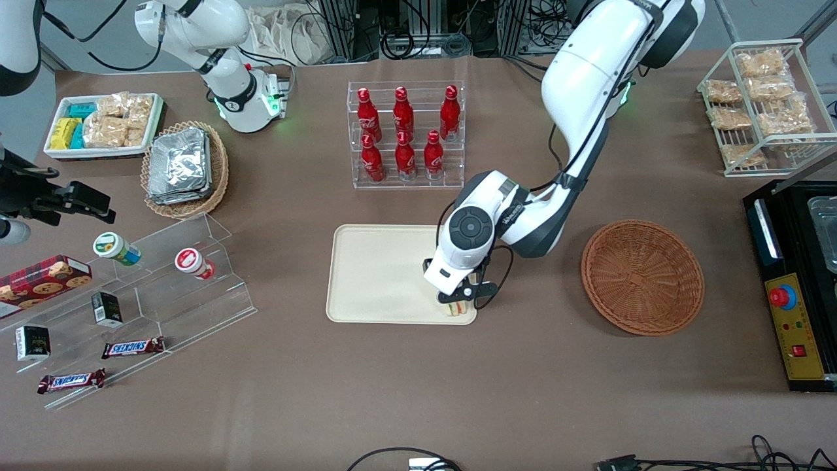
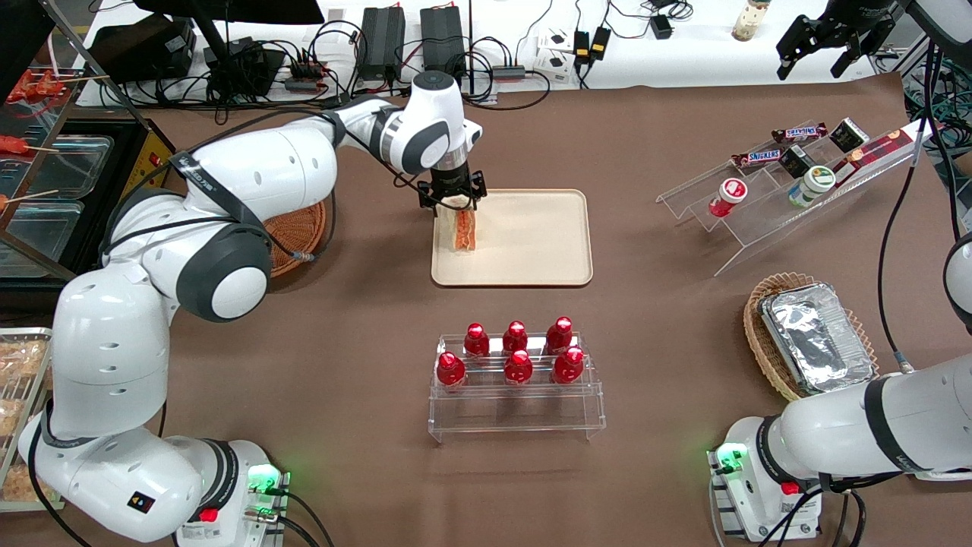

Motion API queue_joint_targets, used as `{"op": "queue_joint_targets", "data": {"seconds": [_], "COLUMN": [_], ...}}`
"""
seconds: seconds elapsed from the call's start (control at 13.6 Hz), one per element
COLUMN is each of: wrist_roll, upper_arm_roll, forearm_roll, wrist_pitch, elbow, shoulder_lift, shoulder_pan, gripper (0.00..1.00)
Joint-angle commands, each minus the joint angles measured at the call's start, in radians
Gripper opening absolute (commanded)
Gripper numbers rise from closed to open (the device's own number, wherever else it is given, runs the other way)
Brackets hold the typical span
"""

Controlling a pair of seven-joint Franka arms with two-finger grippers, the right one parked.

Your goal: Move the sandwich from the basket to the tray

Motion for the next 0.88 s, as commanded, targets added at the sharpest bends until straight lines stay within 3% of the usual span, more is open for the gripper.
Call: {"op": "queue_joint_targets", "data": {"seconds": [0.0, 0.59, 0.81], "wrist_roll": [0.059, 0.41, 0.547], "upper_arm_roll": [-0.007, -0.005, 0.001], "forearm_roll": [-0.008, -0.039, -0.039], "wrist_pitch": [-0.088, 0.019, -0.084], "elbow": [-0.05, -0.581, -0.594], "shoulder_lift": [-0.103, -0.54, -0.619], "shoulder_pan": [0.045, 0.251, 0.372], "gripper": [1.0, 1.0, 1.0]}}
